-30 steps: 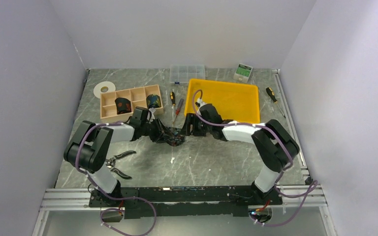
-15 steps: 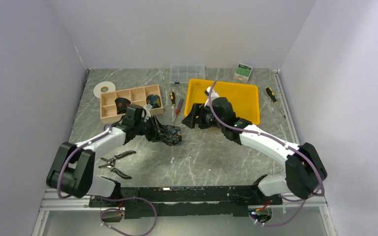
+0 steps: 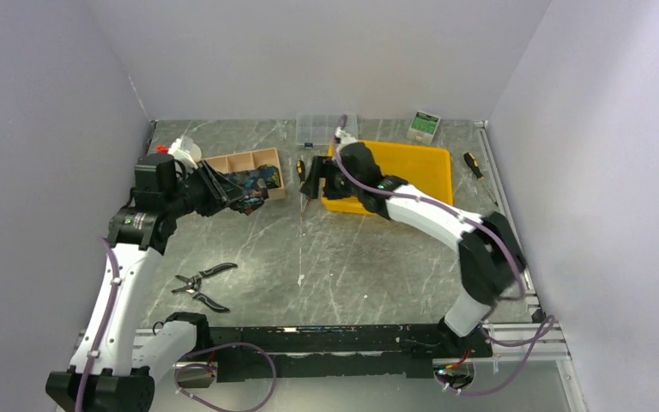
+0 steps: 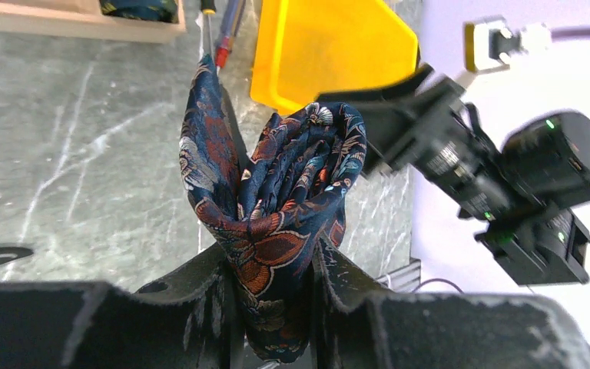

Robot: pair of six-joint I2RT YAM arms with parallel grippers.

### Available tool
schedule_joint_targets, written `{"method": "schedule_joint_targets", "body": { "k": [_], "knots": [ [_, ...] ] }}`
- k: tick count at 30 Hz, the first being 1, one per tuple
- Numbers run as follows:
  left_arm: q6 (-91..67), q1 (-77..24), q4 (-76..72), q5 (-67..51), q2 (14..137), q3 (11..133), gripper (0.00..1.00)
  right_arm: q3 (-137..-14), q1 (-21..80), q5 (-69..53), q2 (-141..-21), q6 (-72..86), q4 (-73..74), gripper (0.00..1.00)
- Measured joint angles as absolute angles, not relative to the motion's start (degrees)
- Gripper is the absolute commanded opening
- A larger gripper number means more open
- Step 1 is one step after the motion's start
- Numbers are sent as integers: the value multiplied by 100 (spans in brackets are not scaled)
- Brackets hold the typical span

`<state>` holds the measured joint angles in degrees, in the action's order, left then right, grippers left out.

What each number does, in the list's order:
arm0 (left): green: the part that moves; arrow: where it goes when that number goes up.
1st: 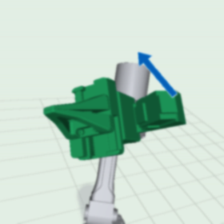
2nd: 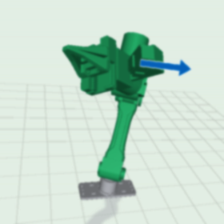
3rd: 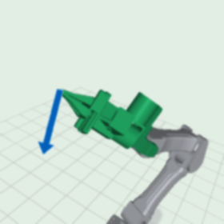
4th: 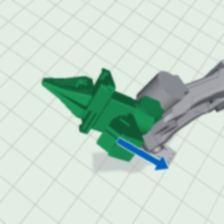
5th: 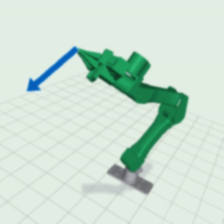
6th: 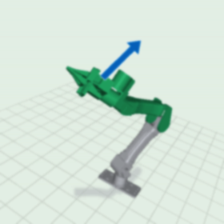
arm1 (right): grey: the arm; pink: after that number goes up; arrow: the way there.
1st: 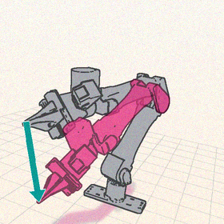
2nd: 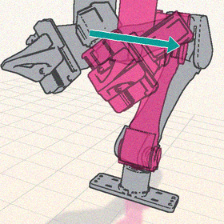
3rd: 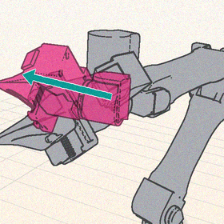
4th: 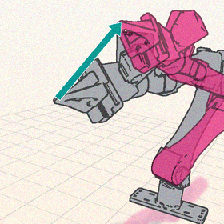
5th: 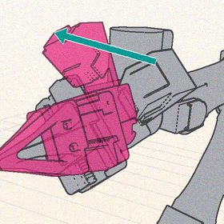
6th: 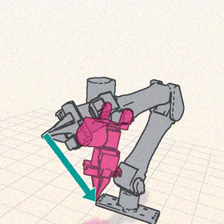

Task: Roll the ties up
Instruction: Move the storage box to the center of the board.

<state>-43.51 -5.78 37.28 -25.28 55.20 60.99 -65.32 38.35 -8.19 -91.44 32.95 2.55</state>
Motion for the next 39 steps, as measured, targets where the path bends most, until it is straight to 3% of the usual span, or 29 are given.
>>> {"method": "schedule_joint_targets", "body": {
  "k": [6, 15, 24, 32, 35, 39],
  "knots": [
    [-3938, -440, 4550, -1955, 5347, 6652, 3, -8326, 4091, -314, -10973, 2993, 705, 72],
    [-3662, -419, 4943, -1597, 5441, 6731, 3, -10036, 4047, 12, -12667, 2908, 1284, 70],
    [-3590, -414, 5006, -1527, 5459, 6840, 3, -10890, 3979, 108, -13338, 2912, 1612, 63],
    [-3557, -414, 5052, -1514, 5457, 6840, 3, -10884, 3992, 99, -13415, 2974, 1448, 70],
    [-3559, -414, 5050, -1518, 5457, 6840, 3, -11004, 4025, 99, -13439, 2932, 1594, 65],
    [-3559, -414, 5050, -1525, 5450, 6840, 3, -11340, 4117, 99, -13596, 2860, 1800, 52]
  ]
}}
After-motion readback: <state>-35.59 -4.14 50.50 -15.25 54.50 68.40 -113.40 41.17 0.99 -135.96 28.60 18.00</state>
